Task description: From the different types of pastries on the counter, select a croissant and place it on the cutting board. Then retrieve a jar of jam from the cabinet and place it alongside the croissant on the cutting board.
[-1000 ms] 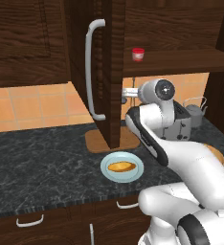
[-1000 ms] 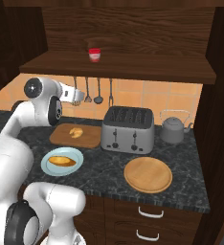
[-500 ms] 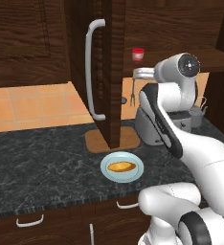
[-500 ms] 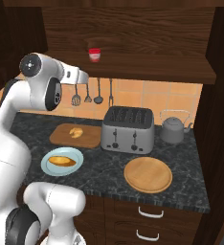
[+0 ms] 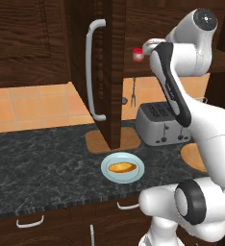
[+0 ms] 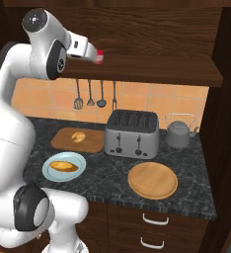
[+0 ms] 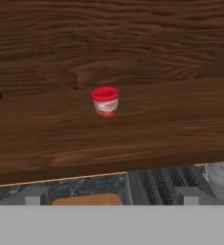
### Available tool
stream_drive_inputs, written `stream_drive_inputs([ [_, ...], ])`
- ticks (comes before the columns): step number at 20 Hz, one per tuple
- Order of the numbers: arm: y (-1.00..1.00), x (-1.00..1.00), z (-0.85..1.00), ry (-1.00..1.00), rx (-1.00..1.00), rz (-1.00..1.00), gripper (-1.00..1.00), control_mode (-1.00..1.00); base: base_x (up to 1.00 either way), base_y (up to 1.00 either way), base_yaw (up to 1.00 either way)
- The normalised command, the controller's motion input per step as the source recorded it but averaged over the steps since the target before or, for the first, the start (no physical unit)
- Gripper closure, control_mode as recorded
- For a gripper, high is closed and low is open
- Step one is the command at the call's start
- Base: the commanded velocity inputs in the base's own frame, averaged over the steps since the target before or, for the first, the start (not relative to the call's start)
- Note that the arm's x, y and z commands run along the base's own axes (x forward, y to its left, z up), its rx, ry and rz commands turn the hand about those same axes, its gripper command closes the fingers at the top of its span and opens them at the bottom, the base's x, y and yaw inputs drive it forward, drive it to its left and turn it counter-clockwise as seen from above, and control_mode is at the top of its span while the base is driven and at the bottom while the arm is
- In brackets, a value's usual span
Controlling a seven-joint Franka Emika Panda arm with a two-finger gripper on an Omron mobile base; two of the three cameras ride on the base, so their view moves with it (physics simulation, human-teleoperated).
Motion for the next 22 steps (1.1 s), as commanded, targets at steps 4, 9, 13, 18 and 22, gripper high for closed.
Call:
stream_drive_inputs([
  [4, 0.00, 0.04, -0.09, 0.00, -0.01, 0.02, -1.00, -1.00, 0.00, 0.00, 0.00],
  [9, 0.00, 0.29, -0.38, -0.08, -0.05, 0.03, -1.00, -1.00, 0.00, 0.00, 0.00],
  [13, -0.01, 0.29, -0.44, -0.11, -0.01, 0.03, -1.00, -1.00, 0.00, 0.00, 0.00],
  [18, -0.05, 0.47, 0.01, -0.01, 0.03, 0.00, -1.00, -1.00, 0.00, 0.00, 0.00],
  [22, -0.01, 0.64, 0.27, 0.01, 0.02, 0.00, -1.00, -1.00, 0.00, 0.00, 0.00],
])
